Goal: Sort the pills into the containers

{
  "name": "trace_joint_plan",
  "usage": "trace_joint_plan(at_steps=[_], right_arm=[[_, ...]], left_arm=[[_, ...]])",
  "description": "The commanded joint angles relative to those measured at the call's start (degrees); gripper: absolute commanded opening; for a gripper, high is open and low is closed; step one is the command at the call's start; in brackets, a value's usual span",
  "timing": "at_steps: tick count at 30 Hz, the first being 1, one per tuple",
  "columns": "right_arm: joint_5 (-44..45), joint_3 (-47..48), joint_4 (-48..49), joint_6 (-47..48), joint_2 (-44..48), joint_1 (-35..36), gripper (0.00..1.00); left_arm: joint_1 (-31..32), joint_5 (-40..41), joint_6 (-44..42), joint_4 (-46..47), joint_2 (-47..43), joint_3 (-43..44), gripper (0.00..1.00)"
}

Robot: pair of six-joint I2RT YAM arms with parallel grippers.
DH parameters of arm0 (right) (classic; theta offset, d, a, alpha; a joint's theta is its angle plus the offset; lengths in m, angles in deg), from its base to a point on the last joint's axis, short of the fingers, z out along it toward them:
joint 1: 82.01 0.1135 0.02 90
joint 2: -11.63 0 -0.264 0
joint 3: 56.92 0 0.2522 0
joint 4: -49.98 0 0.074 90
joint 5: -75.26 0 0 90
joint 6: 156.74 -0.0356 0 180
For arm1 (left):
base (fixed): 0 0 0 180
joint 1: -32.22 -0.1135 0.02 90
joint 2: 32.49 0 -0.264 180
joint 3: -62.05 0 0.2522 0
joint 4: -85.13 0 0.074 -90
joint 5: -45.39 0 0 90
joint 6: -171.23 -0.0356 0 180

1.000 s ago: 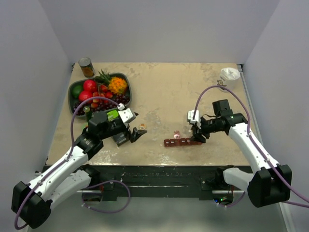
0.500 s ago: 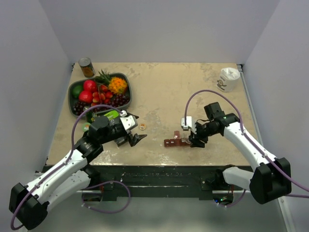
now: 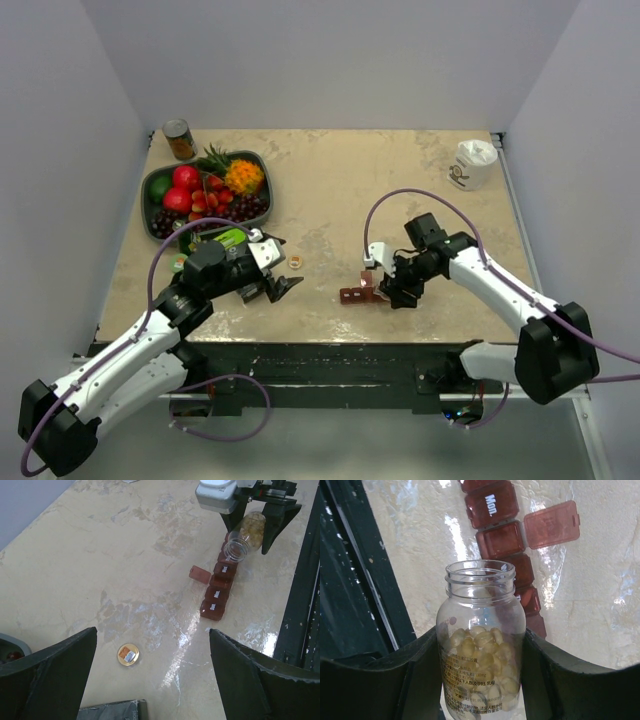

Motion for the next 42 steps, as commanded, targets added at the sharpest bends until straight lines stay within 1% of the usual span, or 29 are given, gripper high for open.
trace_joint_plan(at_steps=[1, 7, 11, 15, 23, 34, 42], right_arm=[[3.55, 0.1, 2.61, -4.23, -0.7, 0.93, 0.17], [5.84, 0.81, 2.79, -5.99, -3.33, 3.03, 0.17], [8.83, 1.95, 2.44, -7.13, -6.5, 5.67, 0.15], [9.62, 3.26, 2.62, -8.54, -7.55, 7.43, 0.14], [11.2, 3.88, 2.88, -9.68, -9.48, 8.04, 0.14], [13.58, 7.75, -1.69, -11.09, -12.3, 8.57, 0.13], [14.81, 8.37, -2.48, -12.15, -13.88, 9.8, 0.13]], left_arm=[[0.22, 0.44, -1.7, 1.36, -1.01, 0.28, 0.97], [0.31, 0.09, -1.26, 1.19, -0.92, 0.36, 0.98], [0.4, -0.09, -1.26, 0.83, -0.66, 0.63, 0.97], [0.31, 0.26, -1.52, 0.66, -1.1, 0.45, 0.97], [0.4, 0.26, -1.7, 0.57, -1.45, 0.54, 0.97], [0.4, -0.35, -1.52, 0.57, -1.01, 0.54, 0.97], [0.4, -0.62, -1.44, 0.48, -0.92, 0.54, 0.97]])
